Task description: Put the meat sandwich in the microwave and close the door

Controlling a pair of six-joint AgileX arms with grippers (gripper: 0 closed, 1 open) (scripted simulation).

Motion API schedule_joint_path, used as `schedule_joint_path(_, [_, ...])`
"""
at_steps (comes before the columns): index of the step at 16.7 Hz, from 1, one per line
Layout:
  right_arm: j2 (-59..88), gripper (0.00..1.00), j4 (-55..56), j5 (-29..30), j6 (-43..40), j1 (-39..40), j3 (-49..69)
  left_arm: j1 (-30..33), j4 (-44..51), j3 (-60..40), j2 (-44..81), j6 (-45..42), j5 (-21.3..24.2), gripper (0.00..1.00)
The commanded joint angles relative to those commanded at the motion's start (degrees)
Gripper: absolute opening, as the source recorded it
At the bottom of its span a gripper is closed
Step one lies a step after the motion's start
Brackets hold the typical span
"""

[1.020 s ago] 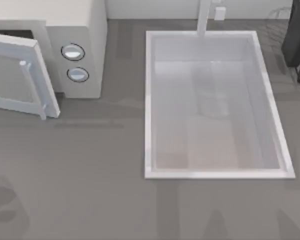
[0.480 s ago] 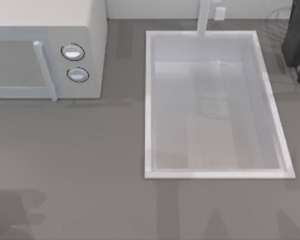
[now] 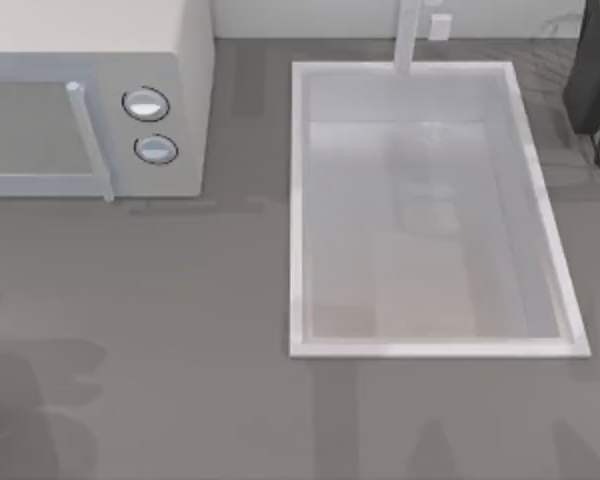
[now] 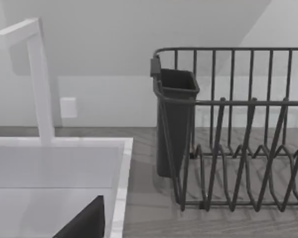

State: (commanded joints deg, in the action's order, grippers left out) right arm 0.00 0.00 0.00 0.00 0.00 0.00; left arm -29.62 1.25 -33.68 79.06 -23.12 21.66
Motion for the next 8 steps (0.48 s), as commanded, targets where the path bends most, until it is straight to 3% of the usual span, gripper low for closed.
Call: schedule_joint_path(8, [0.0,1.0,0.0,0.0,0.0,0.0,0.0,7.6,-5.4,-9.1,15.6,5.9,-5.0,0.0])
